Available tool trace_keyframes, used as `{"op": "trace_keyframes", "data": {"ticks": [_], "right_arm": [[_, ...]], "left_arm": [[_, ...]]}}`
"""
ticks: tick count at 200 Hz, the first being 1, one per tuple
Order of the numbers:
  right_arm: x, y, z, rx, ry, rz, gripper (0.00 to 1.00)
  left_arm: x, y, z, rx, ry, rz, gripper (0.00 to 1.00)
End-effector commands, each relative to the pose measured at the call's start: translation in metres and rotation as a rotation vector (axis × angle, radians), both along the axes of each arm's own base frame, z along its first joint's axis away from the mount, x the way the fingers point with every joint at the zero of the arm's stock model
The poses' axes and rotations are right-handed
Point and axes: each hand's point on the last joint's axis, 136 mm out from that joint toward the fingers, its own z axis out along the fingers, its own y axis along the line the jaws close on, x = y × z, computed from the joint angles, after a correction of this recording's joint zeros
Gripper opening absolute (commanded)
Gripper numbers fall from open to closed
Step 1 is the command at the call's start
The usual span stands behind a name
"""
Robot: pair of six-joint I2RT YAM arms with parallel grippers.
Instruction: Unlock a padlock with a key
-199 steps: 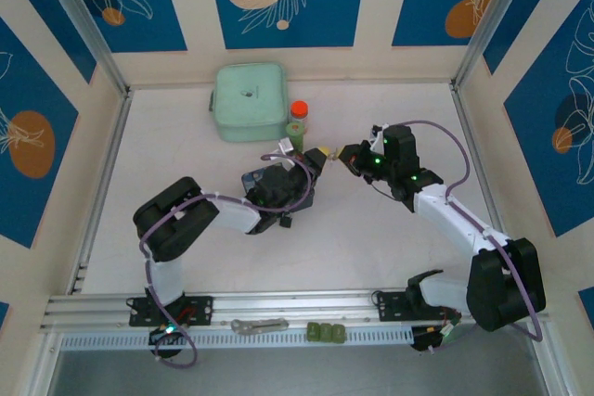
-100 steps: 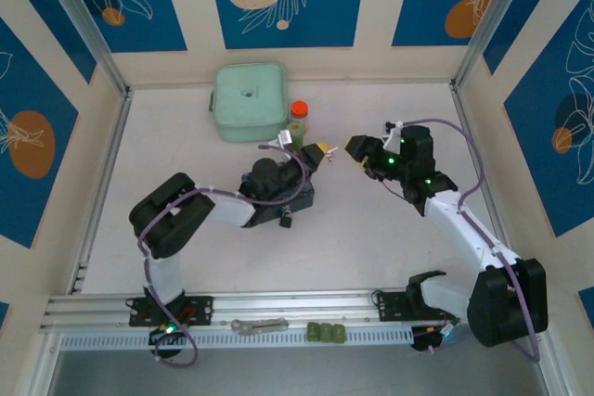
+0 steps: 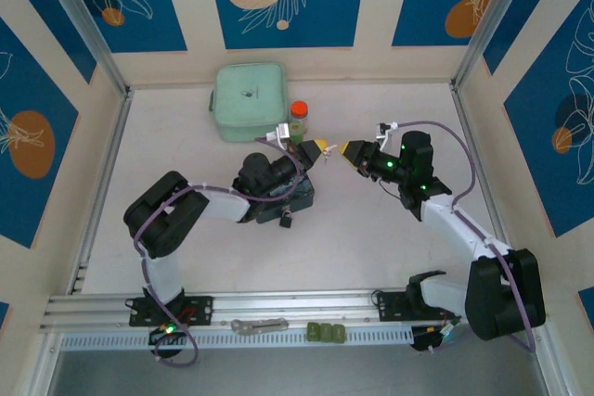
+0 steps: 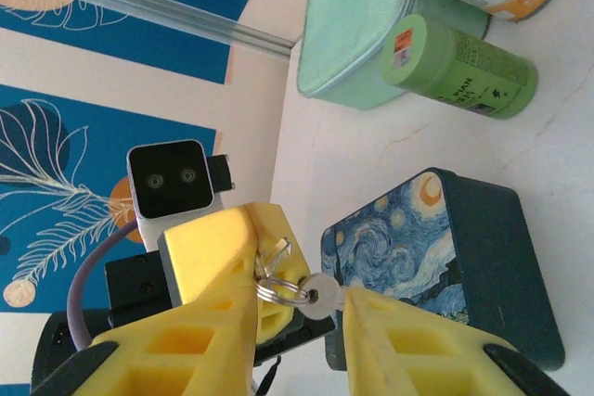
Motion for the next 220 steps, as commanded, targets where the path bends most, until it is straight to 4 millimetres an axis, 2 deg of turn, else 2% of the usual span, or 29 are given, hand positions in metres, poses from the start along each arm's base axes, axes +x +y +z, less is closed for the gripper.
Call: {"op": "trace_keyframes", "data": {"ticks": [1,91,150,159,178,188,208,215,220], "right_arm": [[0.002,0.012,0.014,0.001,-0.064,0.051,0.3],[0.02,0.017,0.02,-0.007,-0.119,0.042,0.22],[0.025,0.02,0.018,0.001,-0.114,0.047,0.23],[0.024,0.021,0.016,-0.003,-0.114,0.05,0.19],[0.021,0.02,0.013,-0.016,-0.114,0.044,0.04],[0.021,0.018,0.013,-0.025,-0.118,0.031,0.0],[0.022,0.015,0.015,-0.04,-0.128,0.024,0.0],[0.022,0.016,0.017,-0.045,-0.134,0.034,0.0],[0.022,0.016,0.018,-0.05,-0.137,0.044,0.0]], "left_arm": [[-0.012,-0.003,0.026,-0.053,-0.083,-0.036,0.0],[-0.028,-0.007,0.021,-0.076,-0.06,-0.056,0.0],[-0.033,-0.01,0.02,-0.084,-0.049,-0.06,0.0],[-0.032,-0.009,0.022,-0.084,-0.054,-0.053,0.0],[-0.031,-0.009,0.022,-0.084,-0.056,-0.044,0.0],[-0.032,-0.009,0.022,-0.085,-0.055,-0.047,0.0],[-0.034,-0.01,0.022,-0.085,-0.052,-0.051,0.0],[-0.036,-0.011,0.022,-0.086,-0.05,-0.059,0.13],[-0.036,-0.011,0.022,-0.086,-0.049,-0.062,0.26]]}}
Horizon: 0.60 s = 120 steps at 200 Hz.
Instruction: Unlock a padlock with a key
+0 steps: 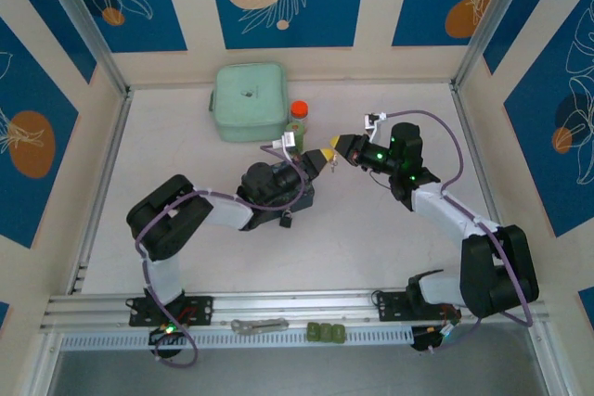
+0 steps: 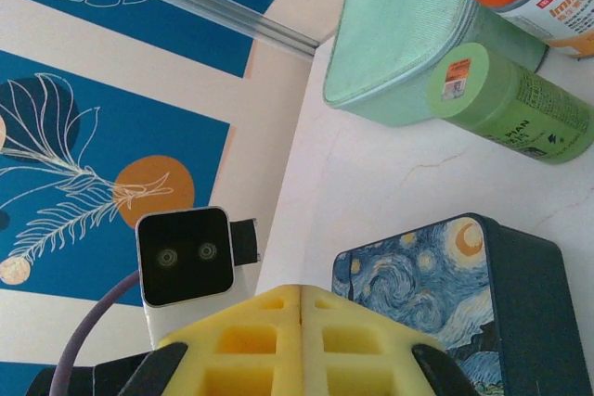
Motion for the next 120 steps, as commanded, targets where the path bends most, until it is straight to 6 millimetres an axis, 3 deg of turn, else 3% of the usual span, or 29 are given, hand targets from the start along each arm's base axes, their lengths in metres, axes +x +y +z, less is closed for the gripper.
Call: {"op": "trace_keyframes", "data": {"ticks": [1,12,25,47,68,120], "right_arm": [[0.001,-0.002,0.008,-0.041,-0.04,0.003,0.0],[0.0,-0.001,0.011,-0.058,-0.057,0.035,0.0],[-0.002,-0.003,0.012,-0.082,-0.059,0.082,0.0],[-0.008,-0.003,0.019,-0.07,-0.05,0.205,0.0],[-0.016,0.004,0.023,-0.049,-0.029,0.333,0.0],[-0.029,0.027,0.024,-0.049,0.0,0.489,0.0]], "left_arm": [[-0.01,0.002,0.023,-0.057,-0.053,-0.019,0.28],[-0.013,0.004,0.022,-0.054,-0.051,-0.026,0.49],[-0.013,0.012,0.022,-0.042,-0.062,-0.023,0.57],[-0.007,0.031,0.018,-0.012,-0.075,-0.029,0.5],[-0.011,0.03,0.018,0.041,-0.104,-0.107,0.38],[-0.029,0.015,0.023,0.187,-0.203,-0.254,0.4]]}}
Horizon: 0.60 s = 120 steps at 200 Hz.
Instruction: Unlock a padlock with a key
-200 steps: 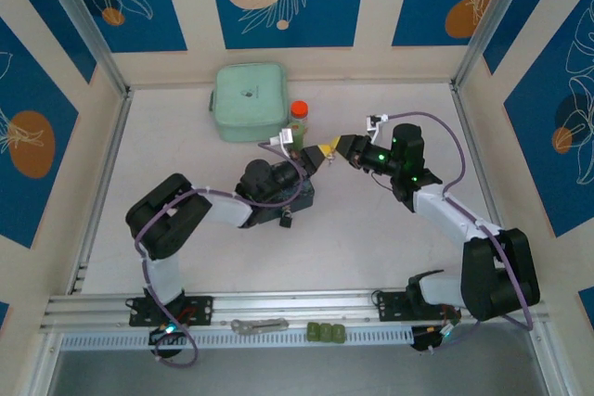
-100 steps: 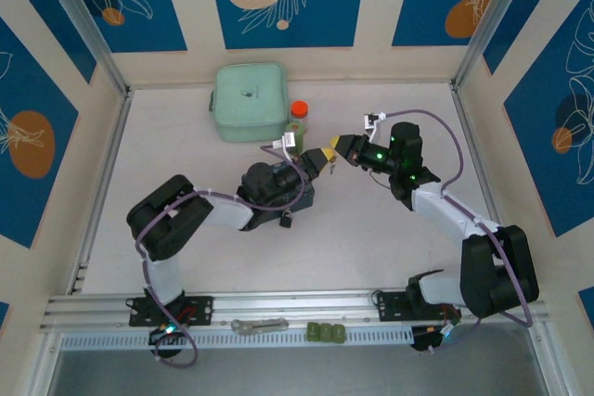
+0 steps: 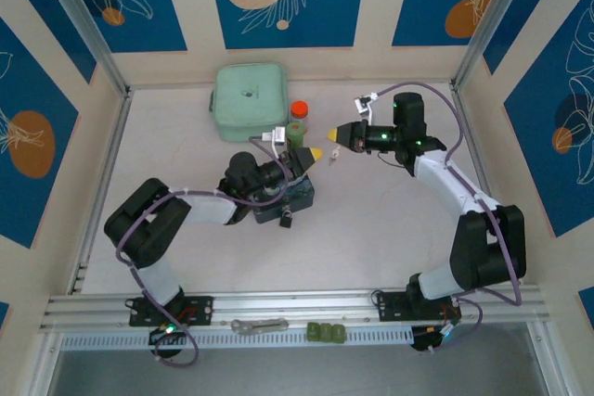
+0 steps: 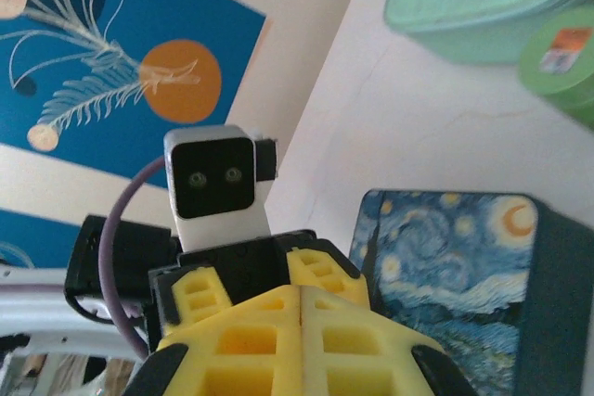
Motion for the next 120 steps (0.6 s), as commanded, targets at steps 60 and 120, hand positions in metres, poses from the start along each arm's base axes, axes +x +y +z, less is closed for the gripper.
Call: {"op": "trace_keyframes", "data": {"ticks": [60,120], "right_arm": [[-0.023,0.02,-0.004,0.003,0.058,0.148,0.0],[-0.017,0.022,-0.011,-0.015,0.074,0.128,0.0]], "left_arm": [[-0.027,-0.018,0.016,0.044,-0.119,-0.181,0.31],[-0.032,-0.026,0.02,0.015,-0.11,-0.214,0.25]]}}
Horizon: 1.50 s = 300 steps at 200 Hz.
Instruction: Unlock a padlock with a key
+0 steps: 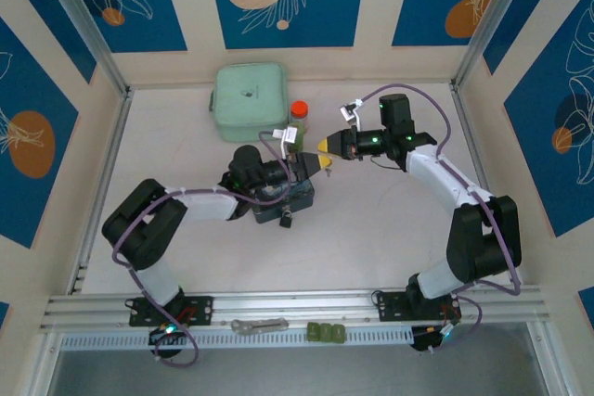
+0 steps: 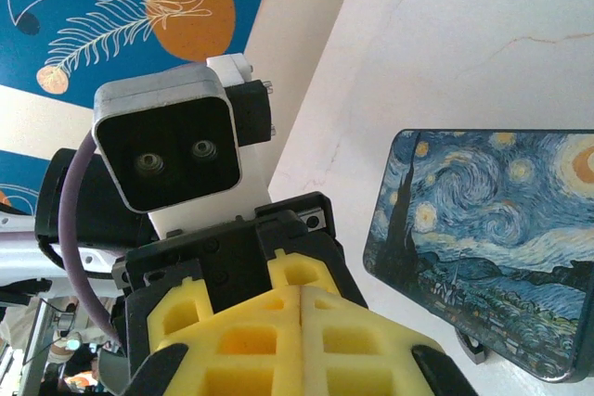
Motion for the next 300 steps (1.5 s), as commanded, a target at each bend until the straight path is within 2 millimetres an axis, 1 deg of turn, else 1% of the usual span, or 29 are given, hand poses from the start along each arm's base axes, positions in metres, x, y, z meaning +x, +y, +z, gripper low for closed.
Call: {"op": "trace_keyframes", "data": {"ticks": [1,23,41,46,57,77,90,102,117,139,161,174,185,198,207,241,274,300], "right_arm": [[0.002,0.003,0.001,-0.004,0.006,0.012,0.0],[0.004,0.003,0.0,-0.005,0.003,0.005,0.0],[0.004,0.004,0.002,-0.004,0.002,0.005,0.0],[0.005,0.003,0.002,-0.005,0.003,-0.001,0.0],[0.007,0.001,0.006,-0.004,0.002,-0.026,0.12],[0.015,-0.01,0.024,0.005,-0.021,-0.128,0.38],[0.016,-0.018,0.035,-0.001,-0.051,-0.201,0.47],[0.014,-0.024,0.038,-0.011,-0.066,-0.251,0.49],[0.009,-0.027,0.033,-0.017,-0.061,-0.289,0.49],[-0.001,-0.031,0.016,-0.012,-0.049,-0.321,0.49],[-0.015,-0.026,0.006,0.023,-0.084,-0.284,0.48],[-0.022,-0.022,-0.002,0.008,-0.114,-0.263,0.47],[-0.025,-0.02,-0.011,-0.005,-0.121,-0.253,0.43],[-0.026,-0.02,-0.016,0.002,-0.139,-0.244,0.38],[-0.025,-0.019,-0.016,0.006,-0.155,-0.243,0.35],[-0.018,-0.017,-0.009,0.02,-0.215,-0.227,0.29],[-0.017,-0.012,-0.013,0.018,-0.216,-0.198,0.23],[-0.021,-0.013,-0.018,0.013,-0.215,-0.196,0.22]], "left_arm": [[-0.011,-0.009,0.017,-0.041,-0.048,-0.07,0.25],[-0.012,-0.01,0.014,-0.039,-0.036,-0.067,0.14],[-0.01,-0.01,0.01,-0.035,-0.028,-0.055,0.0],[-0.01,-0.009,0.01,-0.035,-0.026,-0.052,0.0],[-0.008,-0.008,0.008,-0.034,-0.02,-0.036,0.0],[-0.004,-0.004,0.005,-0.041,-0.011,0.007,0.0],[0.0,0.001,0.004,-0.056,-0.009,0.05,0.0],[0.003,0.005,0.003,-0.076,-0.008,0.083,0.0],[0.006,0.008,0.002,-0.094,-0.005,0.119,0.0],[0.013,0.013,0.0,-0.128,0.011,0.179,0.0],[0.021,0.017,0.002,-0.176,0.041,0.233,0.0],[0.023,0.018,0.001,-0.183,0.054,0.251,0.0],[0.023,0.018,0.003,-0.191,0.06,0.261,0.0],[0.022,0.02,0.005,-0.197,0.068,0.267,0.0],[0.021,0.02,0.004,-0.198,0.078,0.266,0.0],[0.016,0.017,-0.001,-0.195,0.107,0.257,0.0],[0.015,0.013,-0.001,-0.207,0.127,0.251,0.0],[0.016,0.015,0.003,-0.219,0.128,0.266,0.0]]}}
